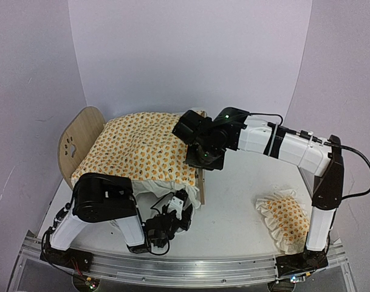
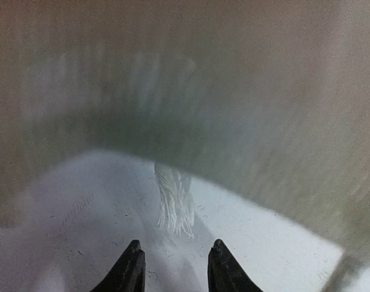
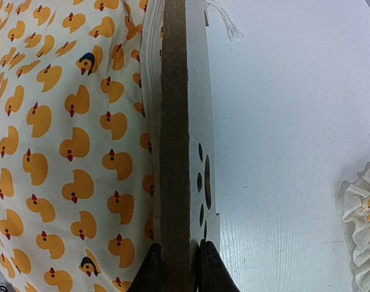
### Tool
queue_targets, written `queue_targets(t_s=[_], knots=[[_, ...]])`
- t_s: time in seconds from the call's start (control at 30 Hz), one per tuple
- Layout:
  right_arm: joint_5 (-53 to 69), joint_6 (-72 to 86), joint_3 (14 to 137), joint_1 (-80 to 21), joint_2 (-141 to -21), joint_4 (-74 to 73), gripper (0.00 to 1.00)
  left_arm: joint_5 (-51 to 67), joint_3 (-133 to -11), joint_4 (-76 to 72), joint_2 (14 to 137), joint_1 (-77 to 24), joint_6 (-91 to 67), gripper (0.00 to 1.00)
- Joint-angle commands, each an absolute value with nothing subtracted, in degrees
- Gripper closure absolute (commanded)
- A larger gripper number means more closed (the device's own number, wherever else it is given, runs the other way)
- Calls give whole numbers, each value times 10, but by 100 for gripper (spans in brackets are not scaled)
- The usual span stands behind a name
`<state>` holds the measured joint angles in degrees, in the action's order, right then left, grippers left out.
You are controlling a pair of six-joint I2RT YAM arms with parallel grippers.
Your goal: Set up the pet bed
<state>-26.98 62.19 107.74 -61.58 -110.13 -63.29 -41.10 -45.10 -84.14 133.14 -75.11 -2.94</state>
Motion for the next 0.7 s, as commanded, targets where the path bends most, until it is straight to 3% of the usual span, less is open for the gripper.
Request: queue_targets(t_s=[0.0, 0.23, 0.37, 0.47, 0.57, 0.67], knots=[[-263, 669, 1151, -620, -1010, -481, 100, -437, -490, -873, 1356, -738, -18, 60], [-255, 672, 1152, -620, -1010, -480, 100, -451, -538, -872, 1391, -732, -5, 51], [-249, 673, 1155, -620, -1010, -479, 100, -446, -562, -871, 1407, -727, 17, 55], [-248, 673, 1152, -620, -1008, -478, 100, -440, -576, -870, 1412, -727, 38, 67], [-246, 674, 1151, -620, -1007, -478, 100, -455, -589, -872, 1417, -725, 61, 92], [-246, 673, 1150, -620, -1004, -478, 100, -448, -591, -872, 1410, -723, 75, 98]])
